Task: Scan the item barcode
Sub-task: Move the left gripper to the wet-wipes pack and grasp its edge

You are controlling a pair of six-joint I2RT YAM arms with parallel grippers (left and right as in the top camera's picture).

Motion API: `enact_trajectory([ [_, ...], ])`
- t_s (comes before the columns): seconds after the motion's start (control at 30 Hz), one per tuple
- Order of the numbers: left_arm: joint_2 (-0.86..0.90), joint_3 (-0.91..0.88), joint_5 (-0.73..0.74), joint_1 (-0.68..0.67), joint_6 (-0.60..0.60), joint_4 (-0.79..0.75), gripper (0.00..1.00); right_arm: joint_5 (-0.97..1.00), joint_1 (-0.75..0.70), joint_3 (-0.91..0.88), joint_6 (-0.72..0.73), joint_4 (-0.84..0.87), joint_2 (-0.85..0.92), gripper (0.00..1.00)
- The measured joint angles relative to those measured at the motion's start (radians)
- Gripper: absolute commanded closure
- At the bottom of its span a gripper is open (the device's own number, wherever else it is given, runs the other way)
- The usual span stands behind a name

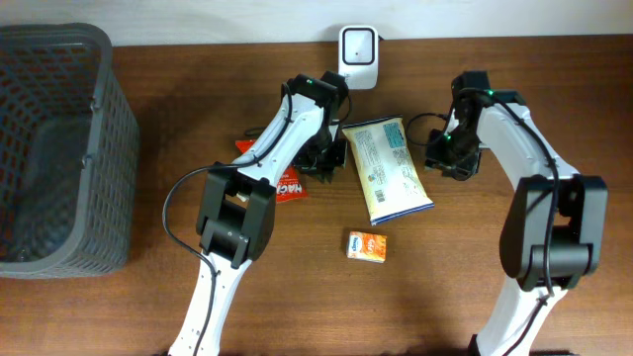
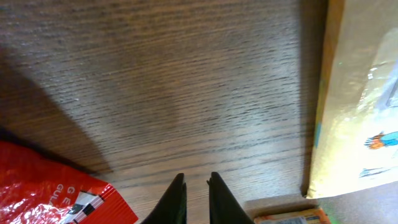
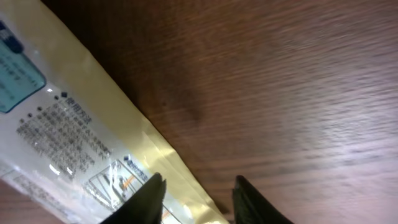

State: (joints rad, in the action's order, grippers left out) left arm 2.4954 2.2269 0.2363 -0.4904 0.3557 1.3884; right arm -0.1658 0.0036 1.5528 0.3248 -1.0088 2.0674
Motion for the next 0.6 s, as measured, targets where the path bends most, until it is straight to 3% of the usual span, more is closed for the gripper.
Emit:
enact_trajectory([
  [0.3,0.000,0.000,0.000,0.024,0.000,0.002,0.79,-0.049,0.110,-0.001,0.020,0.041,0.069,0.63],
  [0.4,0.000,0.000,0.000,0.023,0.000,0.002,0.69,-0.060,0.144,-0.001,0.020,0.043,0.069,0.63],
  [0.57,0.000,0.000,-0.003,0.023,0.000,0.002,0.64,-0.096,0.161,-0.001,0.019,0.024,0.069,0.61],
  [0.6,0.000,0.000,-0.005,0.023,-0.001,0.002,0.56,-0.100,0.161,-0.001,0.016,0.014,0.069,0.61],
])
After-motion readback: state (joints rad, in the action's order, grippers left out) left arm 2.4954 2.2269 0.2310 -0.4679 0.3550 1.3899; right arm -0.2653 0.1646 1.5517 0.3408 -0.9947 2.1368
